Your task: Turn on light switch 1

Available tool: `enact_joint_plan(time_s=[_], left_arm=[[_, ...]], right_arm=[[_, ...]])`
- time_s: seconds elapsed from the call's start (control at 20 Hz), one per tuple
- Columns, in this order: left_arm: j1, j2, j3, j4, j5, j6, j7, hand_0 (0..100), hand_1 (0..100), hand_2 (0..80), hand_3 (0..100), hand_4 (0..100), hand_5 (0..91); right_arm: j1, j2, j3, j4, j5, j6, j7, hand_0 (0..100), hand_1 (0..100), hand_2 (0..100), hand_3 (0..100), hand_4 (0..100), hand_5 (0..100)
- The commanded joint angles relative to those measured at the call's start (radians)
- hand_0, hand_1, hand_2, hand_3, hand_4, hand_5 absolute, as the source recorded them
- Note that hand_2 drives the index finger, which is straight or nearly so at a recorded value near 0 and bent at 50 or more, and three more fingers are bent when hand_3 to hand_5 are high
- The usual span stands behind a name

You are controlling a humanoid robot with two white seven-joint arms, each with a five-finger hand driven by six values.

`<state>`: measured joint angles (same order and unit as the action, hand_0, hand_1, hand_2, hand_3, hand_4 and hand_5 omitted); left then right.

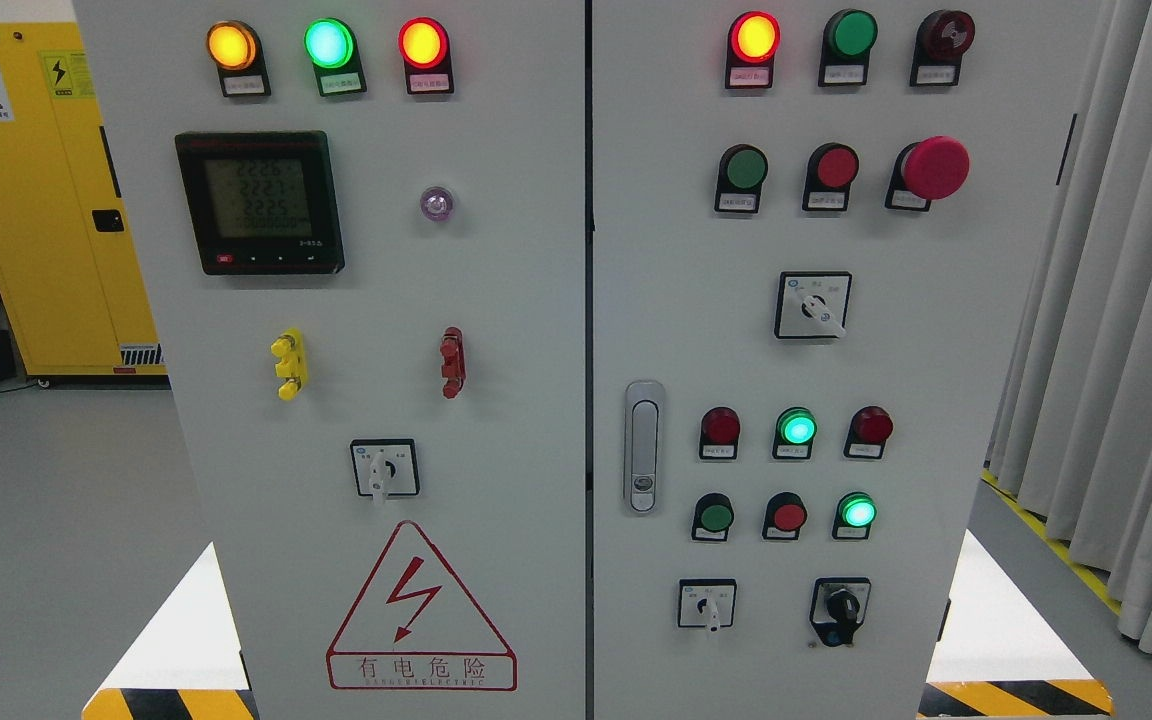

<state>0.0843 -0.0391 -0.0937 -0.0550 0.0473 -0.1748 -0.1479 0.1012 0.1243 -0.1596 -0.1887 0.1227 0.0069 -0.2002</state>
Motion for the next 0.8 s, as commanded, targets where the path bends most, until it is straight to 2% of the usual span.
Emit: enact_joint_plan(time_s=[0.0, 0.4, 0.55, 0.75], left_arm=[[0.000, -0.001, 0.002, -0.002, 0.000, 0.000, 0.001, 30, 14, 0.0, 0, 0, 0.0], [0.000, -0.002, 0.023, -0.017, 0.000, 0.000, 0.022, 30, 14, 0.0, 0, 0, 0.0], [0.002, -0.007, 0.022, -0.074, 0.000, -0.005, 0.073, 30, 14, 0.0, 0, 0, 0.0], [0.032, -0.001, 0.023, -0.204, -0.001, -0.006, 0.108, 30, 15, 0.0, 0, 0, 0.0]], right_arm=[[0.000, 0.000, 0.000, 0.000, 0.000, 0.001, -0.001, 0, 50, 4, 0, 0, 0], [0.000, 0.000, 0.000, 0.000, 0.000, 0.001, 0.001, 0, 50, 4, 0, 0, 0], [0.000, 0.000, 0.000, 0.000, 0.000, 0.001, 0.001, 0, 50, 4, 0, 0, 0], [0.000, 0.000, 0.000, 0.000, 0.000, 0.001, 0.001, 0, 50, 4, 0, 0, 0]])
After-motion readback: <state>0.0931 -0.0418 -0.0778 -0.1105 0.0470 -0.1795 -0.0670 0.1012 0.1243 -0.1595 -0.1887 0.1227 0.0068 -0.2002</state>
